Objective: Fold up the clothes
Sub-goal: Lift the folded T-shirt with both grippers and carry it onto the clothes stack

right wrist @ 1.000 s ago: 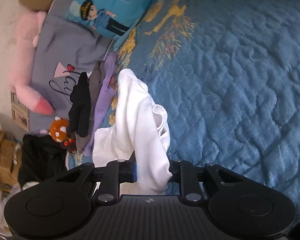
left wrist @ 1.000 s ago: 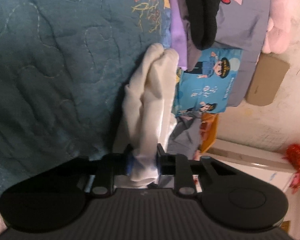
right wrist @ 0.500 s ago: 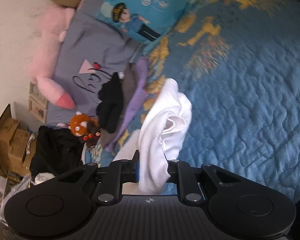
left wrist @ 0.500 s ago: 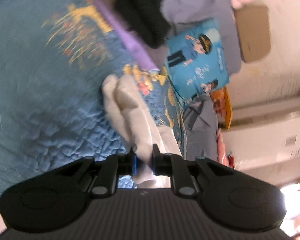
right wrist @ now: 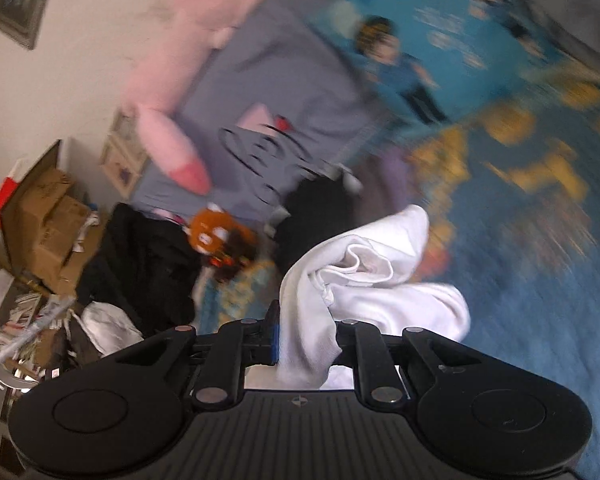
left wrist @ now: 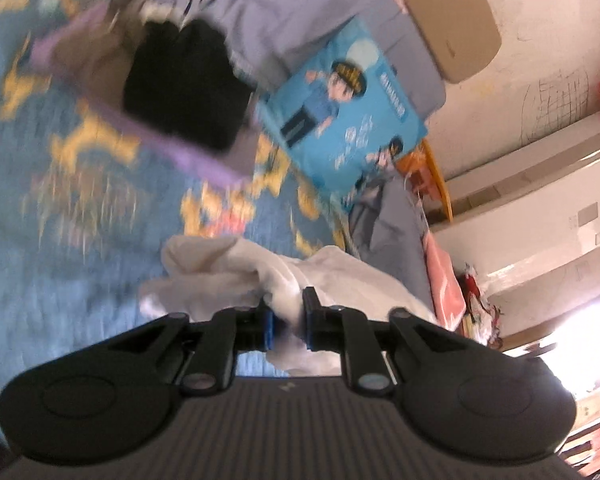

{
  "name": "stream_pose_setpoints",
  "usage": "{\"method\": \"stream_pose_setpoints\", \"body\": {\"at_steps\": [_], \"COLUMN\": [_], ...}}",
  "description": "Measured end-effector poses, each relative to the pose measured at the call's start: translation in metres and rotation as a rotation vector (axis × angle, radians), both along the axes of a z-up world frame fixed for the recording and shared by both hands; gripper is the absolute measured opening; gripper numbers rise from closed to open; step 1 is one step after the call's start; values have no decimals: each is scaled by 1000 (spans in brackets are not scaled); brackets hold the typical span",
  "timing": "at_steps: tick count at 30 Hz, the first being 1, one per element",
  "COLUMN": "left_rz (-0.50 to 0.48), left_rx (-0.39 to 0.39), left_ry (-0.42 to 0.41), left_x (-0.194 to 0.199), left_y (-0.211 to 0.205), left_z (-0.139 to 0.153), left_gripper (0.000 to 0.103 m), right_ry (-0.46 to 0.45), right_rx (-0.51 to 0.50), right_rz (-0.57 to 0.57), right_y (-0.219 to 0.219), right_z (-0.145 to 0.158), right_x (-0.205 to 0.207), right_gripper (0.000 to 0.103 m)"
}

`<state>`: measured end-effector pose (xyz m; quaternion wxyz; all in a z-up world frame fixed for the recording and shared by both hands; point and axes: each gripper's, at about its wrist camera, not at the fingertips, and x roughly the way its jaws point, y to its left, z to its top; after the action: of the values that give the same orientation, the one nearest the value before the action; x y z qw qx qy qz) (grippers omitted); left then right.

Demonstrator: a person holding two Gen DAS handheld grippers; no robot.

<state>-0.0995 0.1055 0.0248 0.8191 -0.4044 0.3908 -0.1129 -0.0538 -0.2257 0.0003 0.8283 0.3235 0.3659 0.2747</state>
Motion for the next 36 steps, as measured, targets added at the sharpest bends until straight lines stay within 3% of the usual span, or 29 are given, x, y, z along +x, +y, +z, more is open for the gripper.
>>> {"method": "stream_pose_setpoints", "body": {"at_steps": [7,9,11,13,15,19,22,25,32,36], "left_rz": [83,112,135,158,167,159,174,187,176,172], "left_rx": [212,264,290,315,298,259,213,217,295,330], "left_ry": [-192,-233,-224,-214,-128,96,126,103,109,119], "left_x": [110,133,151,169,183,189,175,166,168,173], "left_y": [70,85,98,110,120,128,132,140,145,138], "left_z": [118,134,125,116,70,-51,-102,-105,-102,-102], "left_gripper": [15,16,16,17,17,17,20,31,34,36], "right_ry": [-205,-233,-218,-160,-36,124,148,117,104,76], "right_rx": [33,55,68,86,88,0,8,-21,-53,-104], "right_rz": [32,22,0,-30,-54,-80,-85,-76,-95,-129], "right_y": [70,86,97,103,107,112,110,112,114,116], "right_z": [81,91,78,46,-10,-100,-130,-125,-127,-133], "right_x": [121,154,182,201,212,204,197,198,198,190], "right_gripper": [16,16,16,16,16,16,16,16,17,30]}}
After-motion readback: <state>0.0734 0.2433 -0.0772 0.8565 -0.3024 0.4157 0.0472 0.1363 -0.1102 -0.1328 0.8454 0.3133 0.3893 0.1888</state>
